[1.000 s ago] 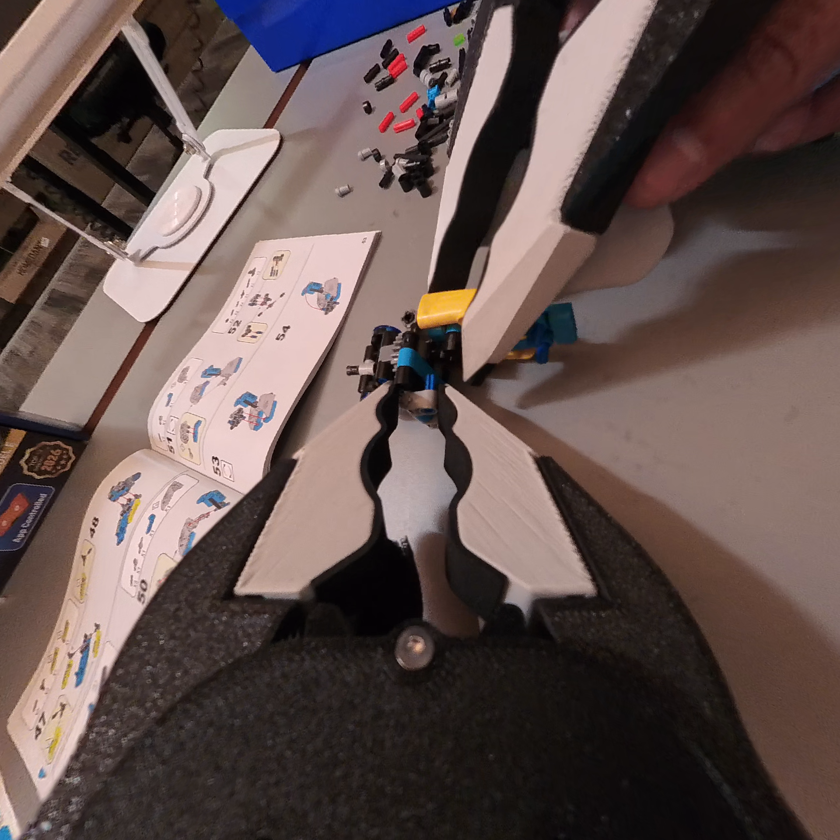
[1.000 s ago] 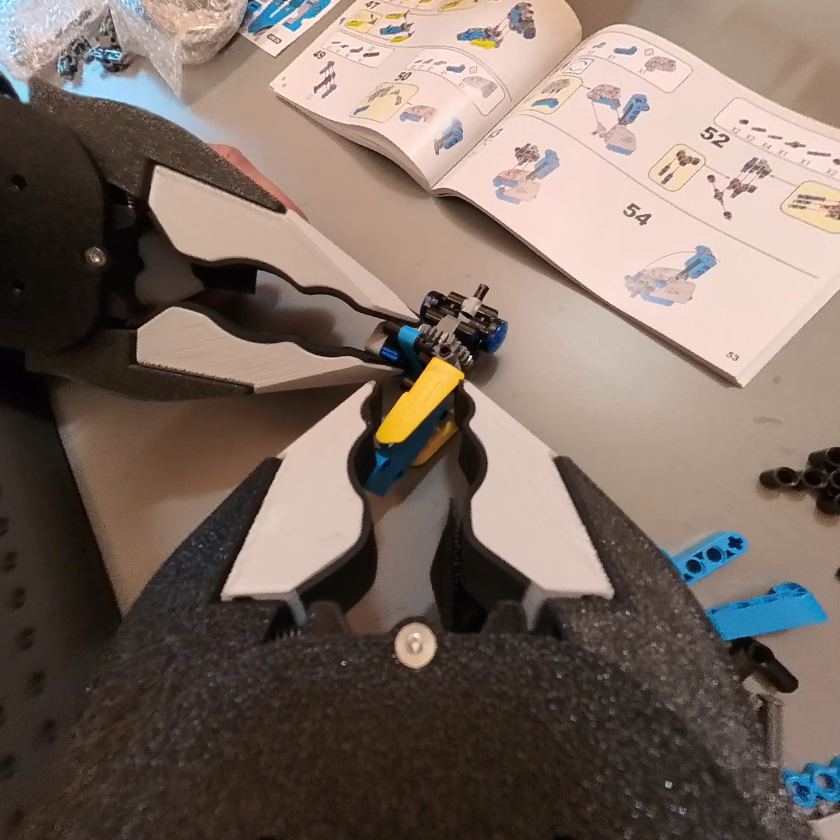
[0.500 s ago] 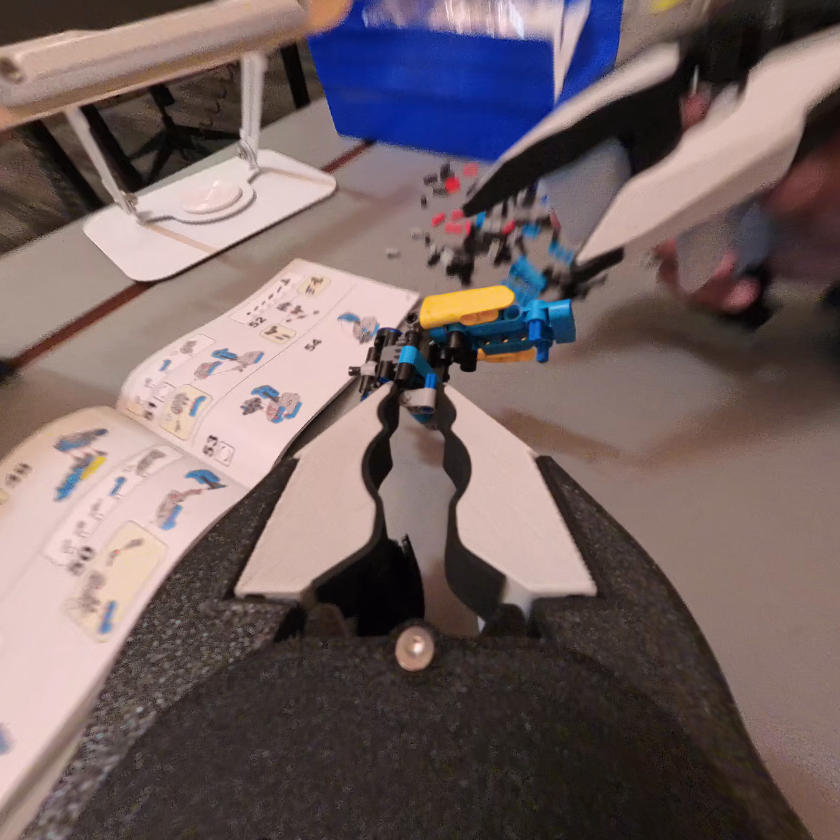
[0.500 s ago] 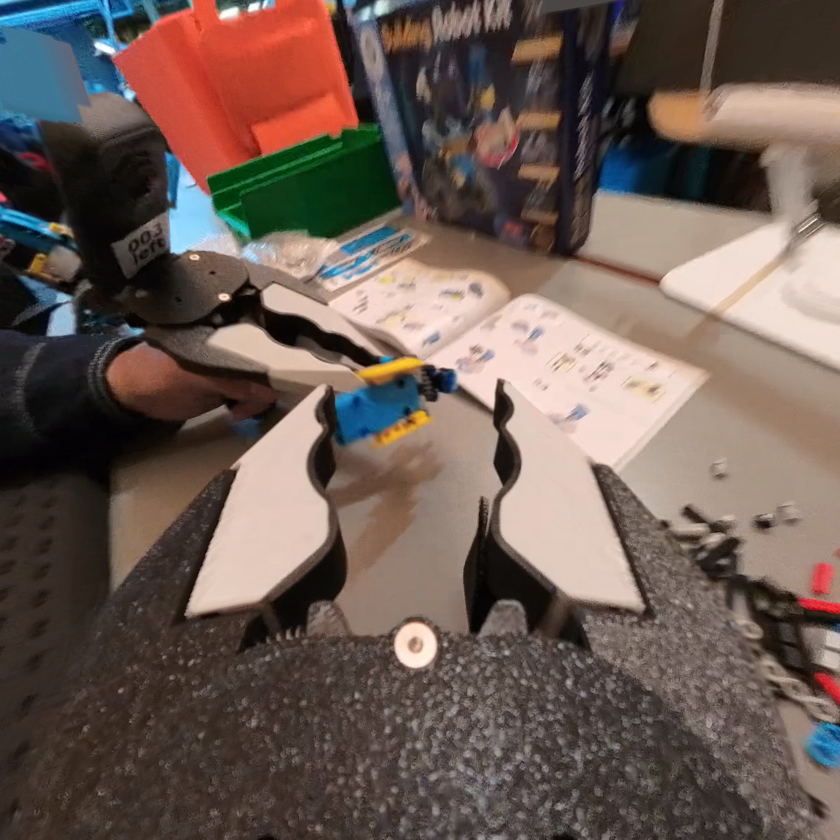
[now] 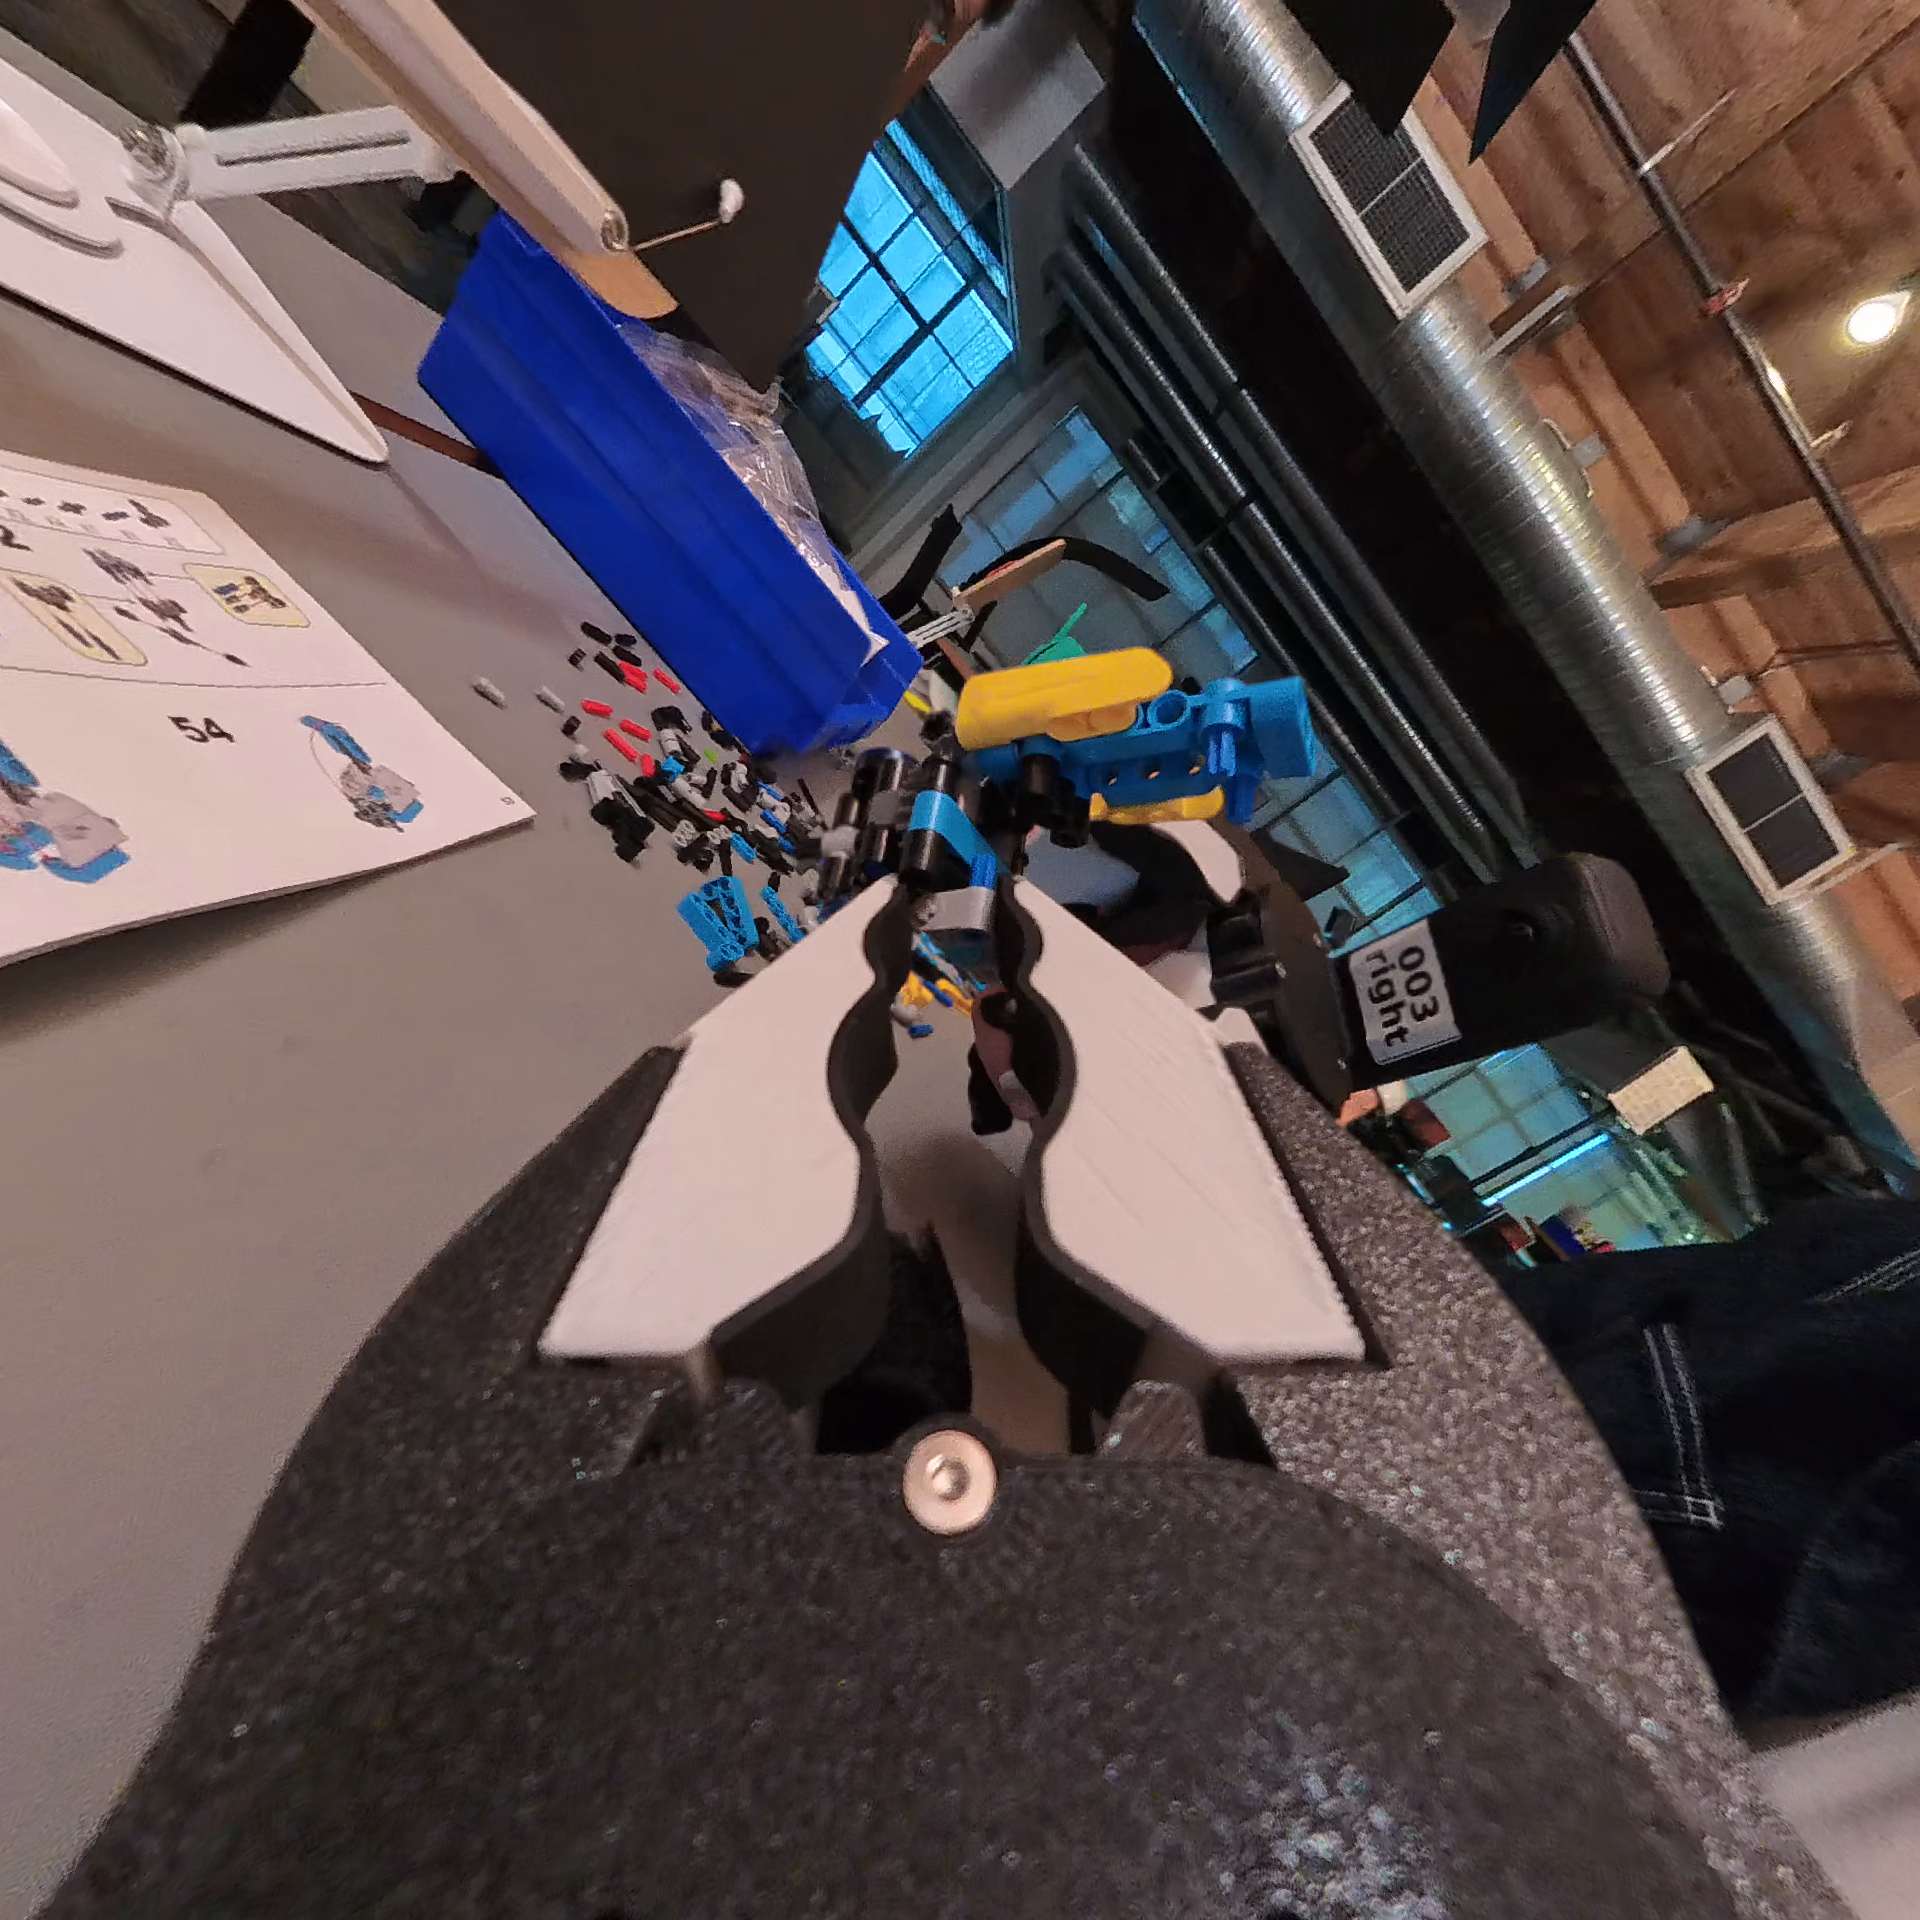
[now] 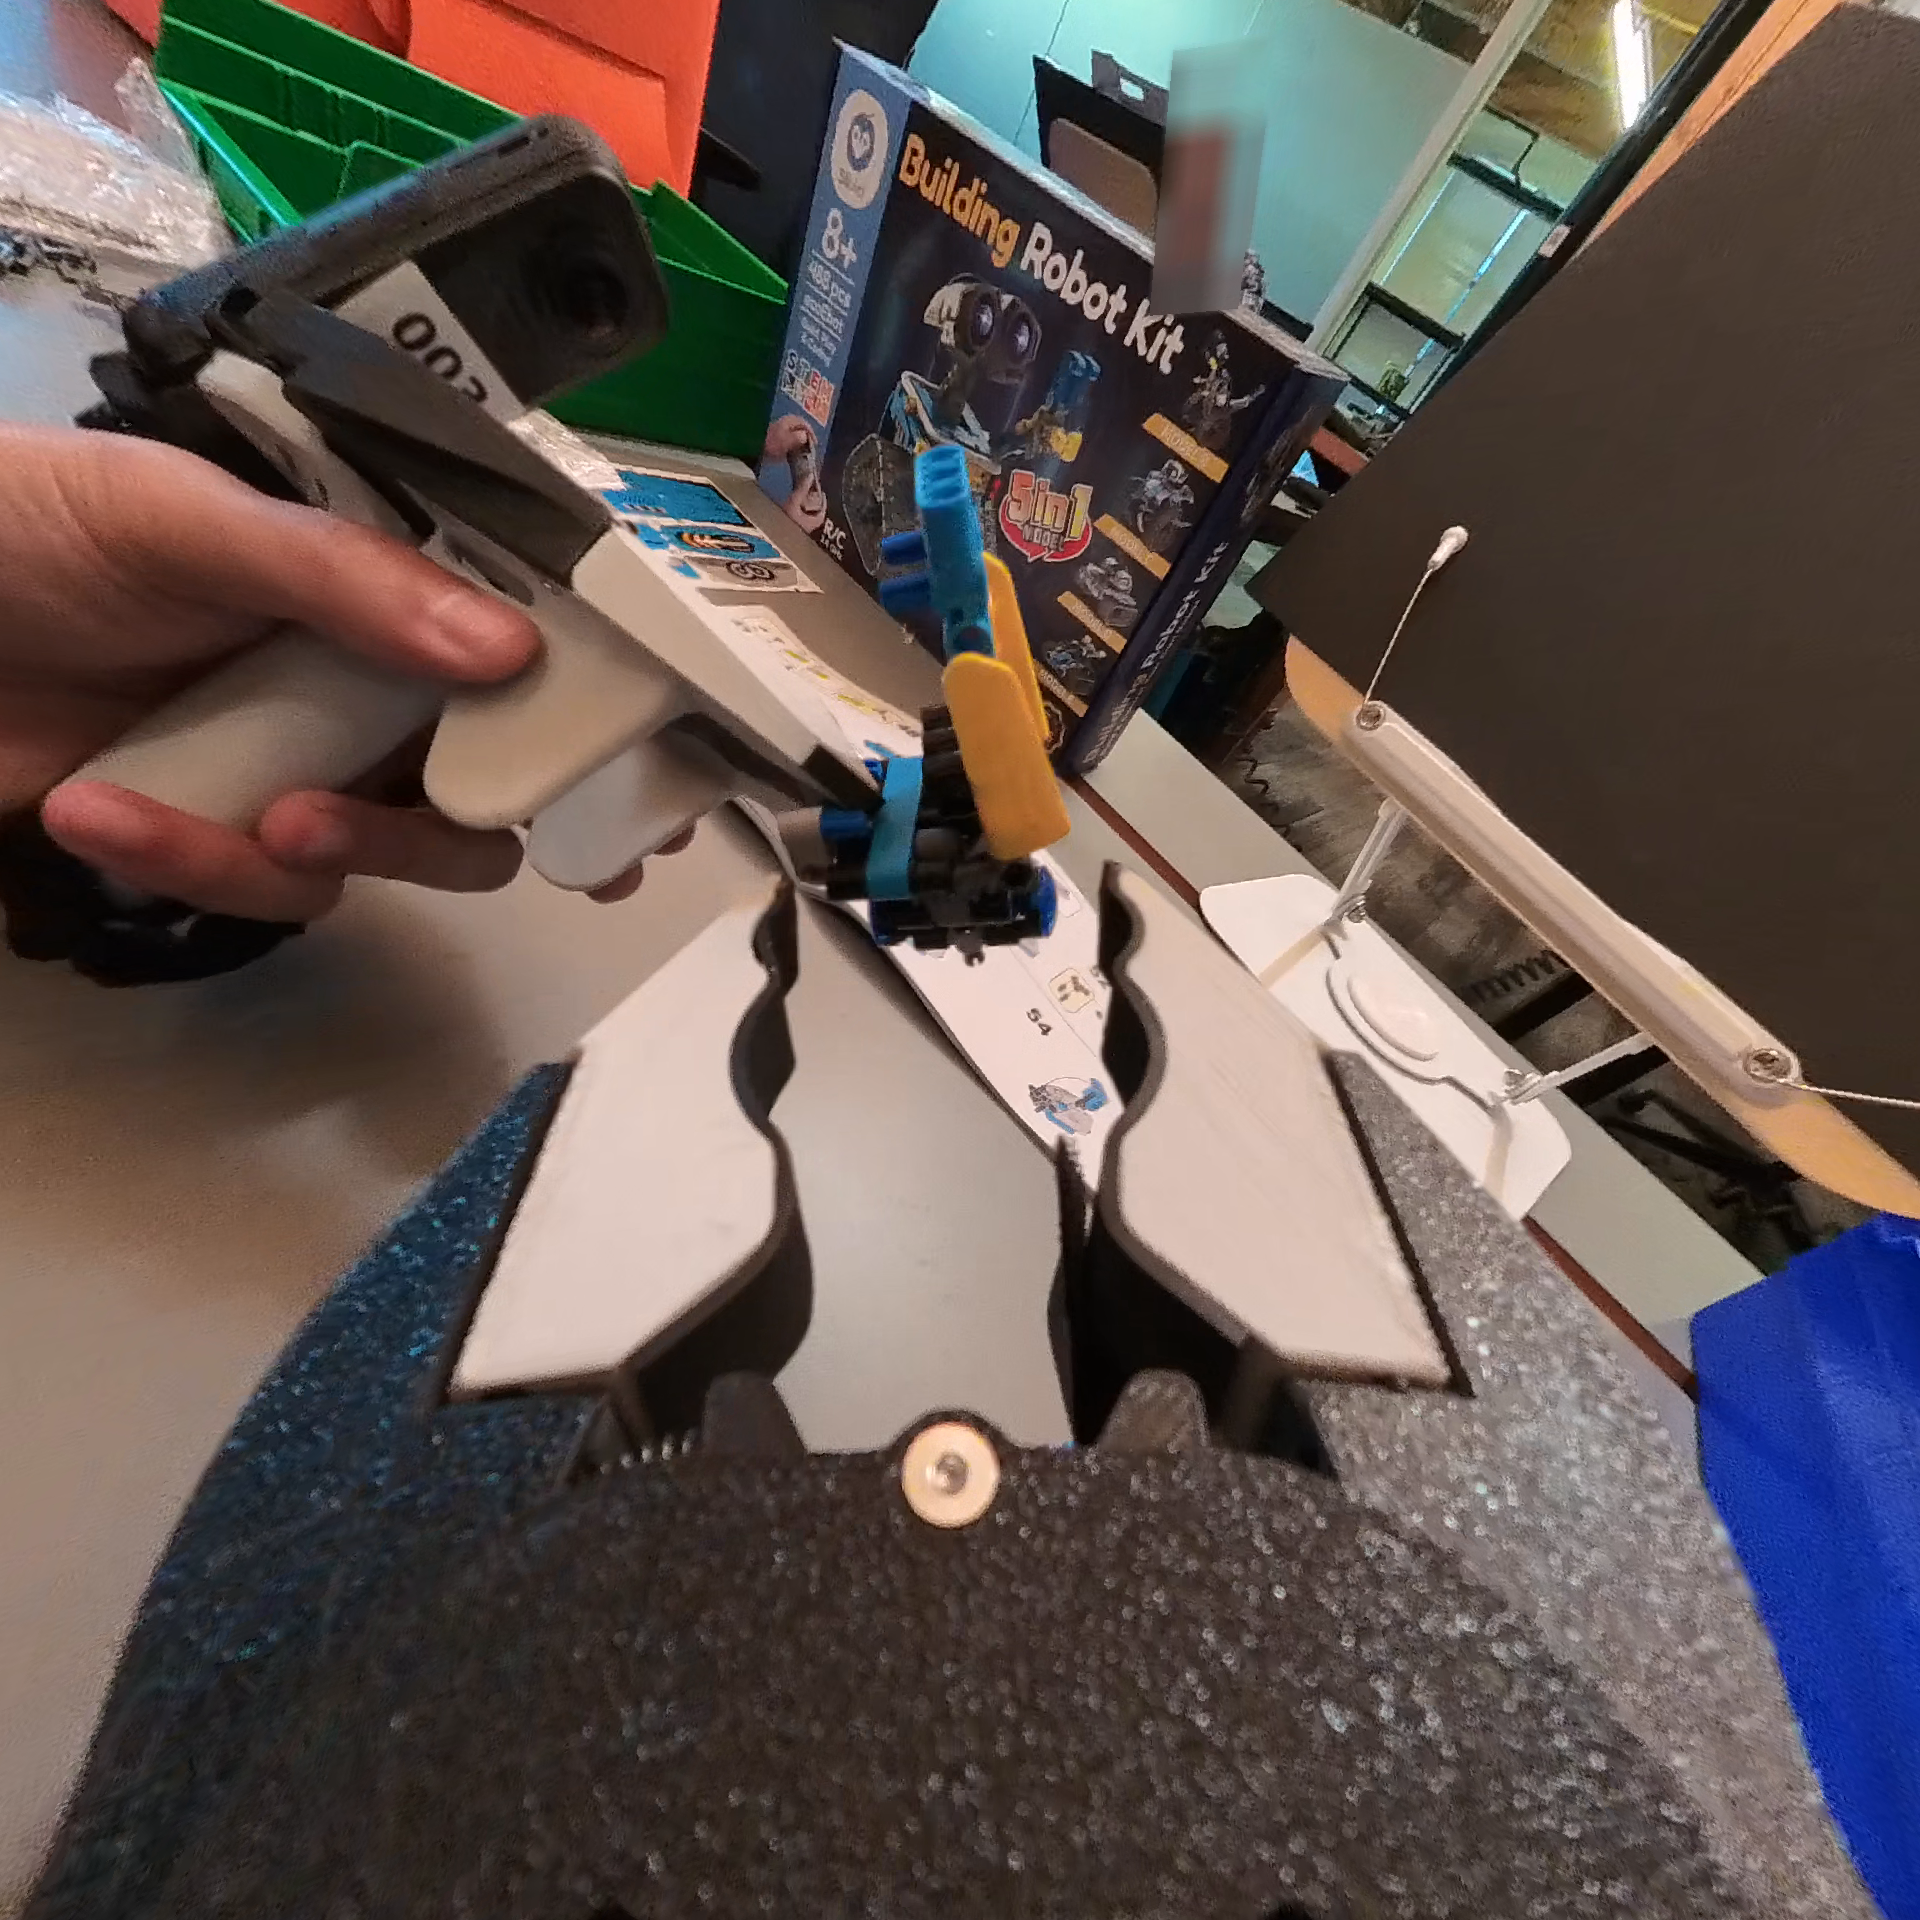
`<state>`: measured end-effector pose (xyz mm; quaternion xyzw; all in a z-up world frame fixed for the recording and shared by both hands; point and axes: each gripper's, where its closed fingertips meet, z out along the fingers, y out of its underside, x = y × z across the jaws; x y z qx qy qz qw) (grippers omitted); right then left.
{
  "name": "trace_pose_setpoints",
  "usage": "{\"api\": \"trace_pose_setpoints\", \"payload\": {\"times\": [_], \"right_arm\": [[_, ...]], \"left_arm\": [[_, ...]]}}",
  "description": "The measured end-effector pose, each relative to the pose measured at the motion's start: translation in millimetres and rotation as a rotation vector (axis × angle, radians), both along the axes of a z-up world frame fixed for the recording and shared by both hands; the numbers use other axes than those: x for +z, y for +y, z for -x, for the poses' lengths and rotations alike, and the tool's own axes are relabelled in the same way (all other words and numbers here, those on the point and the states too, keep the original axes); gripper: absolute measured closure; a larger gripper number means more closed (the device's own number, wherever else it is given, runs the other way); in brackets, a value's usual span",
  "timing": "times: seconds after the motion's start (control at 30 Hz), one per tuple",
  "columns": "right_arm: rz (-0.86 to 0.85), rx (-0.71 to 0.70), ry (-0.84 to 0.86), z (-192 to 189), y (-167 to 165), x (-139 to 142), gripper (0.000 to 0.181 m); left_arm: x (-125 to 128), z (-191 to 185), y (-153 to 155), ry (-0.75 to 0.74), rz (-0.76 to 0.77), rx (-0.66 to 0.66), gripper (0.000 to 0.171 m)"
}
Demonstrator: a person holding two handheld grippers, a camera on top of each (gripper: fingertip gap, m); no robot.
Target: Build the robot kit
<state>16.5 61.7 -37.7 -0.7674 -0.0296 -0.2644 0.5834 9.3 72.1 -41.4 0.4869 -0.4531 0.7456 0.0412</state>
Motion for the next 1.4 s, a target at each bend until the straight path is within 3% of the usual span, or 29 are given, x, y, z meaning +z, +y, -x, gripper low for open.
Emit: {"api": "trace_pose_setpoints", "payload": {"times": [0.17,0.37,0.43,0.6,0.73,0.87,1.03,1.4], "right_arm": [[0.006,0.029,-0.048,6.2,-0.8,2.2,0.141],[0.01,0.046,-0.025,7.1,-0.7,-0.1,0.142],[-0.02,0.106,0.067,11.2,-2.2,0.3,0.143],[-0.027,0.353,0.335,20.1,-23.0,-2.6,0.151],[0.079,0.419,0.282,34.3,-20.5,-25.1,0.159],[0.224,0.397,0.224,37.4,-13.5,-55.9,0.156],[0.221,0.414,0.223,39.9,-15.3,-54.4,0.168],[0.197,0.384,0.179,36.0,-13.1,-47.1,0.171]], "left_arm": [[2.0,2.5,-3.4,0.01,0.06,-0.042,0.156],[-1.3,3.0,-3.3,0.034,0.108,-0.075,0.157],[0.1,4.5,-2.6,0.017,0.087,-0.095,0.157],[-21.0,13.3,3.8,0.078,-0.115,-0.179,0.156],[-58.7,23.7,9.9,0.171,-0.382,-0.238,0.156],[-55.2,31.5,-2.6,0.178,-0.321,-0.31,0.156],[-55.3,35.8,-8.2,0.178,-0.304,-0.345,0.156],[-49.4,32.7,-7.0,0.193,-0.189,-0.34,0.156]]}}
